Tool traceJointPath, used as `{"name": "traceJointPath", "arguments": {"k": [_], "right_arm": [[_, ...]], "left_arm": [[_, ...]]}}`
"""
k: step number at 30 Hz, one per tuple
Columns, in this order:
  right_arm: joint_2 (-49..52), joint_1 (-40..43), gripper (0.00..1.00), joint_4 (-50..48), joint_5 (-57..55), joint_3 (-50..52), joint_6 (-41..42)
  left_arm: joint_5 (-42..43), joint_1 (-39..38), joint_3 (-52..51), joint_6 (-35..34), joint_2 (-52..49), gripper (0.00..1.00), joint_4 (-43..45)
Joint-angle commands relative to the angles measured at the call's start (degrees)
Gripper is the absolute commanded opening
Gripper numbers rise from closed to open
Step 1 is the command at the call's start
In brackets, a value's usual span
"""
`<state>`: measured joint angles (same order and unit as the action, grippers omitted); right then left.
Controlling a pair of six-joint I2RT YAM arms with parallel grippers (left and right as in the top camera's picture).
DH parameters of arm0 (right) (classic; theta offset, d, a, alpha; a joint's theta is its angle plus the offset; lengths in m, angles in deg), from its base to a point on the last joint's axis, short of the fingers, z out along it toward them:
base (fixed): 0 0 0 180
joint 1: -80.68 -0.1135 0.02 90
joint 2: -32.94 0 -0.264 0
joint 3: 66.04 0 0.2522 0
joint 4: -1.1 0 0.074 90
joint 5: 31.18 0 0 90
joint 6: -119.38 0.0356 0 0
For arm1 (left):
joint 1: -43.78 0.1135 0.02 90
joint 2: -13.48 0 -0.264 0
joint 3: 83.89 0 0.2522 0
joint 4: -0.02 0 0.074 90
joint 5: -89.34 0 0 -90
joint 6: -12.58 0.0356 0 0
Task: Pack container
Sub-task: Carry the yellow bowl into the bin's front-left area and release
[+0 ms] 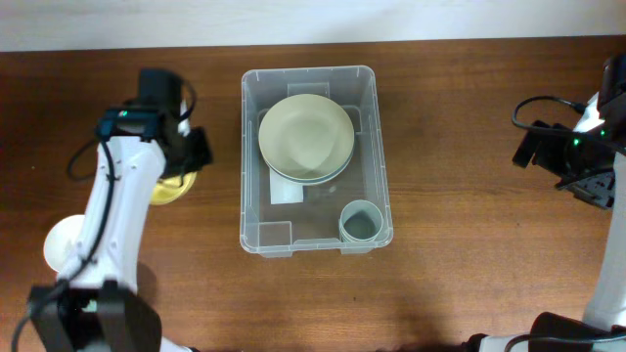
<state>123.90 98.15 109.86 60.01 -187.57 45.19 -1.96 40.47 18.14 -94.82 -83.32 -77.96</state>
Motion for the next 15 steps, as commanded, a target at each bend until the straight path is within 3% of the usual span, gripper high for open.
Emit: {"name": "traceJointPath", "arguments": {"k": [1,8,15], "right_arm": [[0.15,-0.15,0.99,0.04,-0.79,-0.02,-0.55],[0.15,-0.15,0.99,-0.07,-0.76,0.0,-0.55],[0.15,-0.15,0.99,-0.04,-0.74,-0.02,-0.55]], "left_arm": [[0.44,-9.09,8.04,1.25,5.01,0.01,-2.23],[-0.17,-25.0,9.94,0.74,4.81,0.01,-3.34],[0.61,-31.95,6.27,-10.27,0.31,0.01,-4.94]]}}
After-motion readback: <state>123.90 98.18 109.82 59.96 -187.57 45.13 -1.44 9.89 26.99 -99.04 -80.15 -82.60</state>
